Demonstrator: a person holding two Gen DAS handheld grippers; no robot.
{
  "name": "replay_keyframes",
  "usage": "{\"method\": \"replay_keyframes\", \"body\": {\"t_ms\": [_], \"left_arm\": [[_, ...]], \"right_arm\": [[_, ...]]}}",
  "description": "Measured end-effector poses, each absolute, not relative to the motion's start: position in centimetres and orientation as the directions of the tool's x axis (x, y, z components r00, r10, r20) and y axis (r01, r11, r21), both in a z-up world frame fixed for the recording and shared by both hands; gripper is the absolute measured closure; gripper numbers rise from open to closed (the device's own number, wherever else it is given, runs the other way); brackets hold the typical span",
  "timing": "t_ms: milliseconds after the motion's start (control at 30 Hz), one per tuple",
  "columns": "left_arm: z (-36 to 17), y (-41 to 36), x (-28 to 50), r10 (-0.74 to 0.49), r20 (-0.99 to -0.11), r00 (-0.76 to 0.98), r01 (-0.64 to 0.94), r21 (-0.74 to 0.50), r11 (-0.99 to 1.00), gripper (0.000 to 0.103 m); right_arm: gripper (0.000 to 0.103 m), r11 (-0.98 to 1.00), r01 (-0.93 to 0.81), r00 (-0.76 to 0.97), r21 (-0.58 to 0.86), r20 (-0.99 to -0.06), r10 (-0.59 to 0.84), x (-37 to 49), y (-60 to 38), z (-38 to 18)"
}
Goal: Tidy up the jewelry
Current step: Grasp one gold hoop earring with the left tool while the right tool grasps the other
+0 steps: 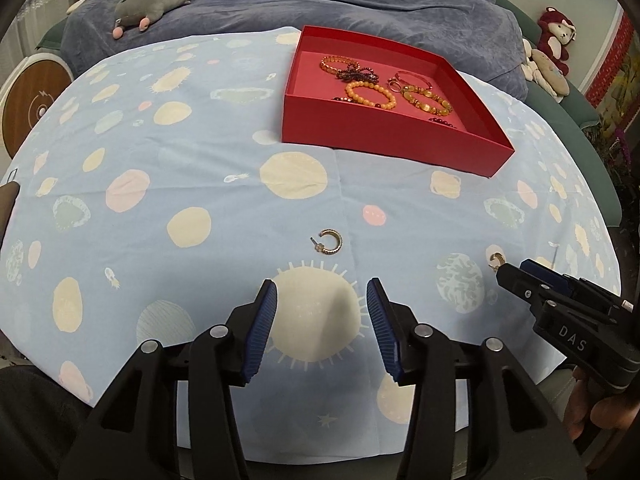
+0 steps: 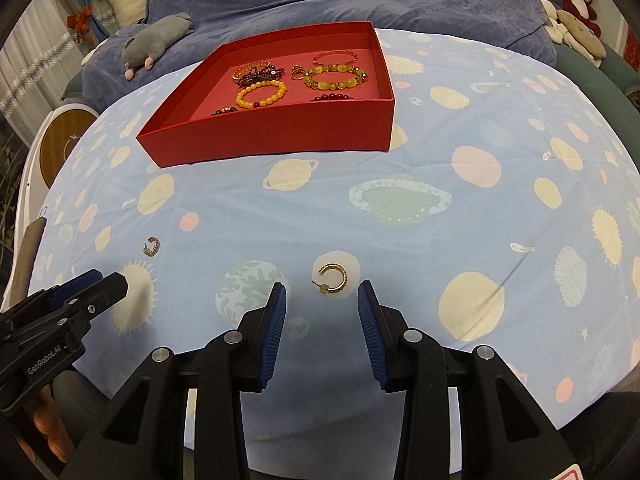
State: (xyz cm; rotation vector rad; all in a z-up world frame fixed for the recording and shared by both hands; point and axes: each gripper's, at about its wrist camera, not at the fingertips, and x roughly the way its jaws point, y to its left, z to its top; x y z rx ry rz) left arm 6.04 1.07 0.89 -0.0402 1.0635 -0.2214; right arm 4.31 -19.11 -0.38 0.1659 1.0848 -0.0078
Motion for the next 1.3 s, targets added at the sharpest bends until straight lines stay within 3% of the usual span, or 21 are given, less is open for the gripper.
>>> {"method": "replay_keyframes", "body": {"t_ms": [300,567,700,733,1000,1300], "left_arm": [[0.2,1.0,7.5,-0.193,-0.867,0.459,0.141,-0.144,0.980,0.058],[-0.4,0.1,9.2,-0.198,-0.869,0.454,0.149,-0.145,0.978,0.060],[-0.8,-0.3,9.7,-0.198,-0.875,0.442,0.152,-0.145,0.978,0.064],[-1.0,-0.4,9.8,-0.206,-0.877,0.435,0.157,-0.152,0.976,0.069],[-1.2,-0.5,10.2,-0.205,-0.876,0.436,0.167,-0.145,0.975,0.085],[-1.1,-0.4,9.8,-0.209,-0.879,0.429,0.166,-0.150,0.975,0.086]], "right_arm": [[0.067,0.990,0.073,0.457,0.118,-0.887,0.072,5.3,-18.8,-1.2],[0.076,0.990,0.072,0.459,0.125,-0.885,0.079,5.6,-19.0,-1.6],[0.076,0.990,0.067,0.462,0.125,-0.883,0.080,5.8,-19.0,-1.6],[0.077,0.990,0.067,0.463,0.124,-0.883,0.079,5.9,-19.0,-1.6],[0.084,0.989,0.072,0.466,0.126,-0.882,0.078,5.9,-19.1,-1.6],[0.087,0.987,0.074,0.464,0.141,-0.881,0.091,5.7,-19.4,-1.4]]}}
